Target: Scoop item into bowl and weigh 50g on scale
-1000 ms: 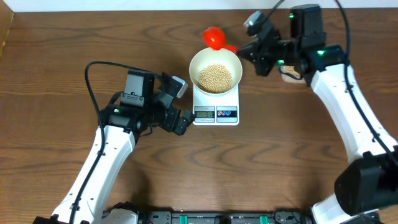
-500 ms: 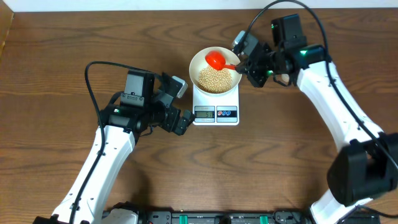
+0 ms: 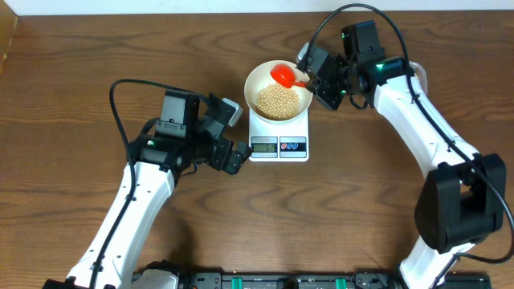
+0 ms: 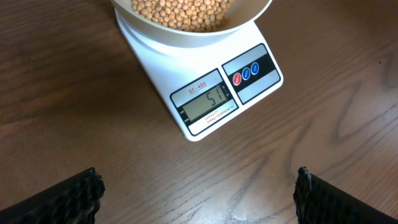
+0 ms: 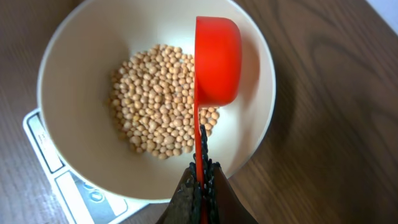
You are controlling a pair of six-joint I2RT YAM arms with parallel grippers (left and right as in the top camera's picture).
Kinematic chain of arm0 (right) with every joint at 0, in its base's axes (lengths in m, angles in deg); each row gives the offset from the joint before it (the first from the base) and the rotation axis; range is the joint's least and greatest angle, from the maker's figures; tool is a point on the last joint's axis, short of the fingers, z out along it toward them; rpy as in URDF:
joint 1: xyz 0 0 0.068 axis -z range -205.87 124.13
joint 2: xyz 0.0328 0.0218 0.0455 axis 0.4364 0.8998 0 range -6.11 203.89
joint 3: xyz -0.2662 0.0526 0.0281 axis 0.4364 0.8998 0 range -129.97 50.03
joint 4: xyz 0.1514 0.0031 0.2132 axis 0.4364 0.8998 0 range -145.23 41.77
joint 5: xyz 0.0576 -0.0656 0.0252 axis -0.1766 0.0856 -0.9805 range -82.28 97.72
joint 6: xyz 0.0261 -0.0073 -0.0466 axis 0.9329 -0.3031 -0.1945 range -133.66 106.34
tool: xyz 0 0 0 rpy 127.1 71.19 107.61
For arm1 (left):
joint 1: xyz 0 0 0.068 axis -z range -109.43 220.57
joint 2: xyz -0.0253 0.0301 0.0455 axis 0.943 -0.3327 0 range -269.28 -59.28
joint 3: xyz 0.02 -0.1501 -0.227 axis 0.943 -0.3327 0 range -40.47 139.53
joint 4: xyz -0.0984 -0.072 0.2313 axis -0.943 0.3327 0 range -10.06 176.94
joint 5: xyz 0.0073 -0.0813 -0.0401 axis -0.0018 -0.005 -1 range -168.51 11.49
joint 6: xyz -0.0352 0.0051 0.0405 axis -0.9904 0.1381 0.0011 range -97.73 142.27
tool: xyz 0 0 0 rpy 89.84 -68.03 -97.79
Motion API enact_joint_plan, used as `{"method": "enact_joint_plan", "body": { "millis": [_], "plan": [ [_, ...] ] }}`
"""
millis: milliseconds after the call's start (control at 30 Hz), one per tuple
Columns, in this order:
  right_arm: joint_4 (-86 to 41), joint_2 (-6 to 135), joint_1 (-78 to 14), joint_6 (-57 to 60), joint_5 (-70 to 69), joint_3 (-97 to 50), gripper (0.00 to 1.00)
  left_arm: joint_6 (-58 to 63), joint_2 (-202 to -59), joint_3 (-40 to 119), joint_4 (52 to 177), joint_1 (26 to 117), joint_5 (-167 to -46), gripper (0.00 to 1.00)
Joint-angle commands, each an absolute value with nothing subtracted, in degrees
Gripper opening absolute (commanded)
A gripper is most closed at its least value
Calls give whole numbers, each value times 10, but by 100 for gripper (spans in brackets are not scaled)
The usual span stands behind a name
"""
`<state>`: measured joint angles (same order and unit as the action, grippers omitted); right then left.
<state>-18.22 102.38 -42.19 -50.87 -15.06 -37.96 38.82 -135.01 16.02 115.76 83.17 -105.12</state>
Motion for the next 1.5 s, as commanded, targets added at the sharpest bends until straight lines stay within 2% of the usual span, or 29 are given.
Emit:
{"method": "enact_joint_plan", "body": {
  "millis": [0,1133,1467],
  "plan": [
    [-184,1033,-432,-536,-146,-380,1,392,-1352,160,1159,832,-1048,100],
    [-156,1063,-483,-574,-93,-380,1,392,-1352,160,1159,832,-1048,100],
    [-160,1063,-479,-524,-123,-380,1,392,-1352,160,1159,832,-1048,100]
  ]
}}
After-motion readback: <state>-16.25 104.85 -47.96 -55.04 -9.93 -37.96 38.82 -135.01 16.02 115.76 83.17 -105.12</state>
